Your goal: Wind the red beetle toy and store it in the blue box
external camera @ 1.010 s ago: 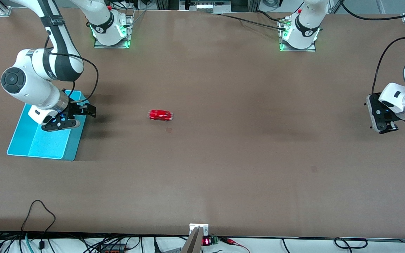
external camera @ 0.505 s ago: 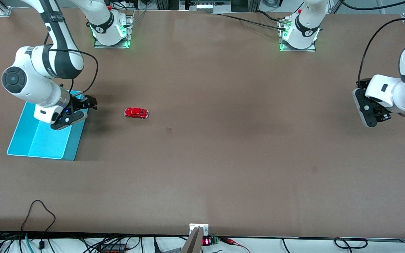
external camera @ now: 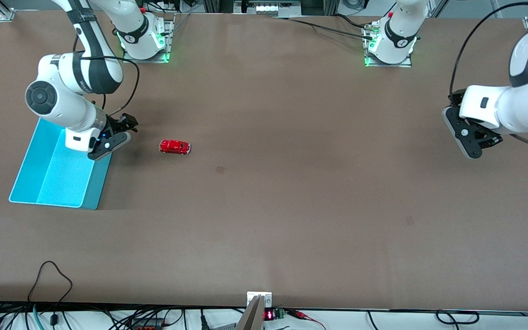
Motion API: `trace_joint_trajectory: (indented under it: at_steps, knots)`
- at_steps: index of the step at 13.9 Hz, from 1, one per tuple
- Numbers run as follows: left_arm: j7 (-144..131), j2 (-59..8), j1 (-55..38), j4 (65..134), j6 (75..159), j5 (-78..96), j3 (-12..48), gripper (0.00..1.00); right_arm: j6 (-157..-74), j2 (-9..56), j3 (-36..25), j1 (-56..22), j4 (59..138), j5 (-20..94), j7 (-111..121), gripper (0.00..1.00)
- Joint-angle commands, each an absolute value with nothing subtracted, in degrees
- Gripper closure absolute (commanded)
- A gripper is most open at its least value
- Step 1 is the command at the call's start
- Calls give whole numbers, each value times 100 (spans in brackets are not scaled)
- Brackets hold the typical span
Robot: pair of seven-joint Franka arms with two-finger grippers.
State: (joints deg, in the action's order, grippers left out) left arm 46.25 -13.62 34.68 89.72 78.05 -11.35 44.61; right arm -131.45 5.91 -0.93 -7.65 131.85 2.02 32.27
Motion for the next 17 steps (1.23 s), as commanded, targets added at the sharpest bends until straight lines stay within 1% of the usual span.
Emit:
trace_joint_trajectory:
  at_steps: [1, 2, 4, 7, 10, 11, 12, 13, 14, 15, 17]
  knots:
    - [3853, -1424, 3489, 8650, 7427, -1151, 4579, 0, -14059, 413, 288, -738, 13894, 264, 3769, 0]
    - [3493, -1424, 3394, 8605, 7409, -1151, 4579, 0, -14263, 448, 890, -686, 13930, 238, 3788, 0]
    - [2850, -1406, 3165, 8535, 7261, -1143, 4588, 0, -14693, 649, 1448, -659, 13931, 193, 3779, 0]
    - [2209, -1389, 2997, 8394, 7119, -960, 4658, 0, -15055, 852, 1792, -685, 13922, -60, 3779, 0]
    - [1233, -1336, 2883, 8323, 6996, -248, 4650, 0, -15064, 914, 1802, -668, 13939, -824, 3779, 0]
    - [1065, -1310, 2709, 8349, 7005, -107, 4493, 0, -15064, 940, 1802, -668, 13957, -922, 3779, 0]
    - [1037, -1257, 2385, 8358, 7057, 112, 3969, 0, -15073, 1010, 1802, -659, 13966, -940, 3779, 0]
    - [1037, -1065, 1790, 8428, 7206, 375, 3129, 0, -15091, 1098, 1802, -624, 13966, -1027, 3797, 0]
    - [1055, -881, 1314, 8594, 7503, 369, 2511, 0, -15213, 1160, 1793, -511, 13966, -1281, 3797, 0]
    - [994, -635, 970, 8848, 7958, 369, 2087, 0, -15318, 1247, 1802, -379, 13983, -1440, 3797, 0]
    - [696, -169, 354, 9576, 9004, 369, 1366, 0, -15503, 1388, 1802, -334, 14018, -1477, 3806, 0]
